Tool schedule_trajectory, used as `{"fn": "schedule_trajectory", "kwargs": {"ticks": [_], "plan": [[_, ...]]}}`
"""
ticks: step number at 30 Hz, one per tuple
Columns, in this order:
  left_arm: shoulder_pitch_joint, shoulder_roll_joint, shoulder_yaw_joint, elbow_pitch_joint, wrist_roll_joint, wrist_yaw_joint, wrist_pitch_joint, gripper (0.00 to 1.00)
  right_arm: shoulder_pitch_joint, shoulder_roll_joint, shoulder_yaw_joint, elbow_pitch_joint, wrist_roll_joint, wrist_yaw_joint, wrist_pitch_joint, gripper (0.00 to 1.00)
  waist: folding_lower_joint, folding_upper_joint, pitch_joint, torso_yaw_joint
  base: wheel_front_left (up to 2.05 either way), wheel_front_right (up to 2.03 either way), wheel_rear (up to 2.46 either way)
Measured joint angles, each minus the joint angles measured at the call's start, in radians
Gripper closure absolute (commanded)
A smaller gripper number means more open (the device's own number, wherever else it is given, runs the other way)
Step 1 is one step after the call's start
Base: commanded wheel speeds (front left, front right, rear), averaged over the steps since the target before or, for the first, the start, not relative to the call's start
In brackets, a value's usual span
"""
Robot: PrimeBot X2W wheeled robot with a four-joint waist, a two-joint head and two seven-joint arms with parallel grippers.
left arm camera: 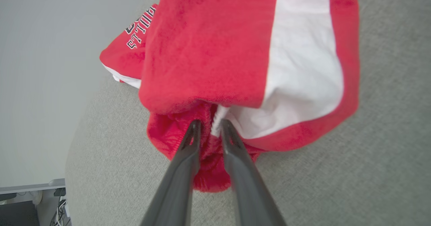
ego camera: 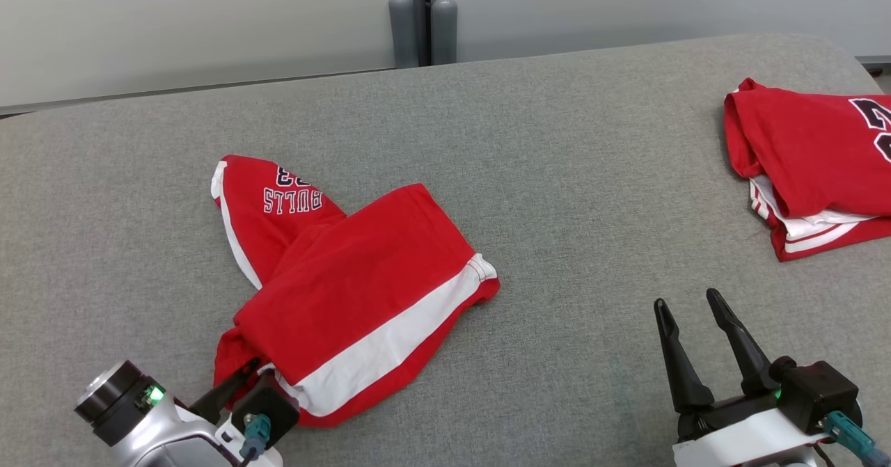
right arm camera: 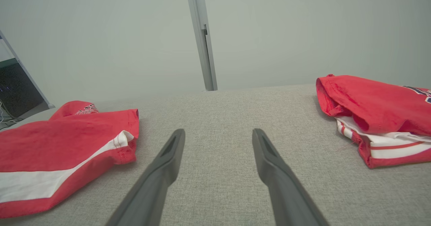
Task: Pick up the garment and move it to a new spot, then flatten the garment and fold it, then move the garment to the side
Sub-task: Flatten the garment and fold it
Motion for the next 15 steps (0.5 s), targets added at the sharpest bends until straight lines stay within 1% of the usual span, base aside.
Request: {"fn": "schedule_trajectory", "kwargs": {"ticks": [1,2,6,9,11,15], "plan": [[-0.002,0.0,0.002,0.011,-0.003,-0.002,-0.008,0.78,0.0,0.0,0.002,0.001,0.0,0.0,0.0,0.0,-0.0001,0.0,-0.001,0.0,0.0,0.0,0.0],[-0.005,-0.002,0.003,0.02,-0.007,-0.004,-0.015,1.0,0.0,0.0,0.003,0.002,0.001,0.0,0.0,0.0,0.0,0.0,-0.003,0.0,0.0,0.0,0.0],[-0.017,-0.014,0.01,0.046,-0.028,-0.012,-0.05,1.0,0.0,-0.002,0.024,0.011,0.003,0.0,0.0,0.0,0.0,0.0,-0.009,0.003,0.0,0.0,0.0],[-0.016,-0.034,0.027,0.047,-0.062,-0.008,-0.087,1.0,-0.008,-0.003,0.041,0.024,0.009,0.0,0.0,0.0,0.0,0.0,-0.014,0.012,0.0,0.0,0.0],[-0.011,-0.049,0.048,0.038,-0.101,0.004,-0.12,1.0,-0.017,-0.007,0.052,0.03,0.014,0.0,0.0,0.0,0.0,0.0,-0.019,0.021,0.0,0.0,0.0],[0.049,-0.092,0.128,0.004,-0.229,0.043,-0.211,1.0,-0.035,-0.015,0.099,0.066,0.037,0.0,0.0,0.0,0.0,0.0,-0.03,0.045,0.0,0.0,0.0]]}}
